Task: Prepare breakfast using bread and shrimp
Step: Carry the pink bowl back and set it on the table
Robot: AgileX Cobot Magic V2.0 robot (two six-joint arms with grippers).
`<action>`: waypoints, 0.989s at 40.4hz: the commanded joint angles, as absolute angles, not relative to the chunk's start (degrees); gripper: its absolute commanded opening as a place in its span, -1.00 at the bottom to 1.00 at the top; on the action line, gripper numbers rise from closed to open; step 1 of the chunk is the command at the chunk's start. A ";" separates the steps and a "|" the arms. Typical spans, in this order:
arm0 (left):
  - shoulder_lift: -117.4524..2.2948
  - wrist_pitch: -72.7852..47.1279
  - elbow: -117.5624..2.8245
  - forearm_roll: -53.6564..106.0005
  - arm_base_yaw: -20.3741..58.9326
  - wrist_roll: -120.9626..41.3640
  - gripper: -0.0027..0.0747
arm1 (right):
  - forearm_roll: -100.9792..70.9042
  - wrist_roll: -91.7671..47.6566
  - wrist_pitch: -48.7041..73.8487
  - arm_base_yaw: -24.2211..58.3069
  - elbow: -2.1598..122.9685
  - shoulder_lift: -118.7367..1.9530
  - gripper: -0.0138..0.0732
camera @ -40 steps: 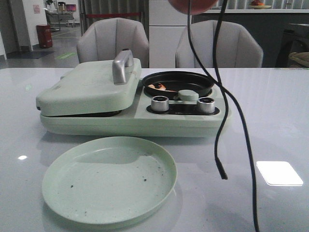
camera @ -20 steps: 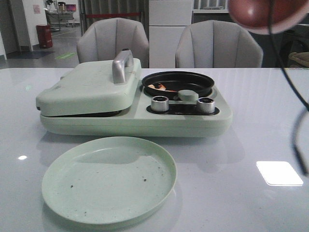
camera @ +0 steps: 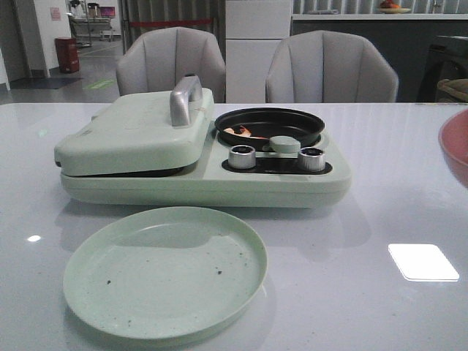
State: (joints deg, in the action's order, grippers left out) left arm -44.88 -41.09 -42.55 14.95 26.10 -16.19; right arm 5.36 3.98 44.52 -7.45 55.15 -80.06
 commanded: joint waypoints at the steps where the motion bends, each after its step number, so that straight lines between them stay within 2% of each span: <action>1: -44.52 -36.96 -44.11 15.76 26.44 -15.72 -0.67 | -5.44 -5.79 38.82 -9.94 54.66 -80.48 -0.58; 15: -44.52 -36.96 -44.11 15.76 26.44 -15.72 -0.67 | -9.42 -8.19 33.79 -10.02 54.11 -89.43 -0.55; 18: -44.52 -36.96 -44.11 15.76 26.44 -15.72 -0.67 | -9.42 -8.19 33.41 -10.02 54.11 -90.24 -0.42; 25: -44.52 -36.96 -44.11 15.76 26.44 -15.72 -0.67 | -8.90 -8.19 32.21 -10.06 54.11 -90.91 0.02; 28: -44.52 -36.96 -44.11 15.76 26.44 -15.72 -0.67 | -8.66 -8.19 31.61 -10.06 54.18 -90.91 0.13; 40: -44.52 -36.96 -44.11 15.76 26.44 -15.72 -0.67 | -8.50 -8.19 36.32 -9.92 58.58 -89.31 0.14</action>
State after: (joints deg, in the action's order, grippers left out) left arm -44.88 -41.09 -42.55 14.95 26.10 -16.19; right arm -8.64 -7.21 35.66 -9.79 55.56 -92.85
